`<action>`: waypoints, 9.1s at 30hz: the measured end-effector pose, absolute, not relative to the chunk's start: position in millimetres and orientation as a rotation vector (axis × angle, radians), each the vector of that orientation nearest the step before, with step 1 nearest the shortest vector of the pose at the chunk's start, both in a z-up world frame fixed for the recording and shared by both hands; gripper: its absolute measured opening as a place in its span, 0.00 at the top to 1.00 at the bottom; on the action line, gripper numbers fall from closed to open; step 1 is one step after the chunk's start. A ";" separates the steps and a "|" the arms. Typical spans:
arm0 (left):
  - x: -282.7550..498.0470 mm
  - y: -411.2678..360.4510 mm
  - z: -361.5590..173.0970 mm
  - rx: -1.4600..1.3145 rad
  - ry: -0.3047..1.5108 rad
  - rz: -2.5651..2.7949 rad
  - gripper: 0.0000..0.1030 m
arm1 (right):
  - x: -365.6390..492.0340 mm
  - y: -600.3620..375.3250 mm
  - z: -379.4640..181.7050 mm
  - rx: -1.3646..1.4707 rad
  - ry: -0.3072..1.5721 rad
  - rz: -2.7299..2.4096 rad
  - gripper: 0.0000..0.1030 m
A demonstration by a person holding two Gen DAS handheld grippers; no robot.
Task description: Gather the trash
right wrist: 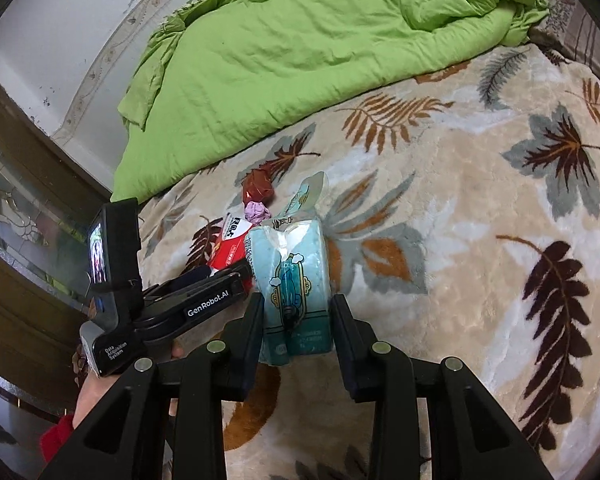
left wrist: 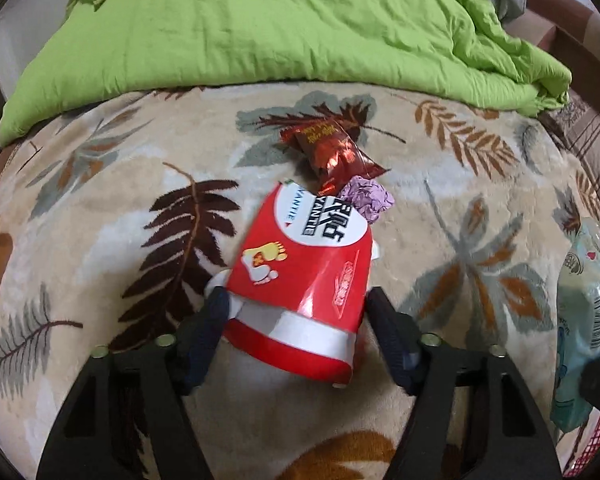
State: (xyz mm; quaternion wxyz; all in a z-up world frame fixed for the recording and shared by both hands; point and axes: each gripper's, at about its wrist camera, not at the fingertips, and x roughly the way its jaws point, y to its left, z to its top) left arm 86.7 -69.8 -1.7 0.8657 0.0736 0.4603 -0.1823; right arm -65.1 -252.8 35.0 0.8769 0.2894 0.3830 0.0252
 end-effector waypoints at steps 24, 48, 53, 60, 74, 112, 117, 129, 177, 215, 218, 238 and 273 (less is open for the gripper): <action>-70.5 -6.8 73.7 0.052 0.759 -0.356 0.53 | -128.0 -199.4 61.4 0.325 0.718 0.077 0.65; -115.6 5.2 55.1 0.088 0.677 -0.210 0.52 | -155.1 -182.7 61.0 0.243 0.687 0.089 0.65; -113.9 7.3 55.0 0.086 0.669 -0.208 0.52 | -154.2 -182.9 60.9 0.247 0.686 0.086 0.65; -116.7 6.3 56.5 0.099 0.653 -0.209 0.51 | -153.7 -184.1 61.0 0.249 0.683 0.083 0.65; -120.4 5.0 58.1 0.107 0.642 -0.212 0.51 | -154.6 -184.8 61.3 0.252 0.679 0.081 0.65; -125.4 1.8 58.2 0.109 0.638 -0.208 0.51 | -155.0 -186.8 61.3 0.253 0.679 0.085 0.65; -124.2 -2.0 62.2 0.107 0.641 -0.219 0.51 | -156.0 -190.7 62.3 0.270 0.675 0.080 0.65; -139.4 -26.6 64.5 0.115 0.662 -0.337 0.51 | -191.8 -222.8 71.9 0.351 0.678 0.047 0.65; -257.2 -269.3 87.8 0.153 0.984 -1.226 0.29 | -428.0 -455.2 88.1 0.594 0.598 -0.500 0.46; 113.4 -95.9 5.7 -0.093 0.956 -0.399 0.77 | -100.9 -326.1 71.6 0.440 0.749 0.041 0.46; 95.0 -79.8 14.1 -0.101 0.949 -0.406 0.77 | -76.5 -313.1 73.7 0.430 0.758 0.088 0.46; 66.8 18.0 32.3 -0.124 0.841 -0.219 0.77 | 167.6 -197.4 10.7 0.304 0.996 0.181 0.48; -119.6 -24.1 67.8 0.152 0.697 -0.308 0.77 | -165.2 -224.0 59.8 0.274 0.769 0.071 0.64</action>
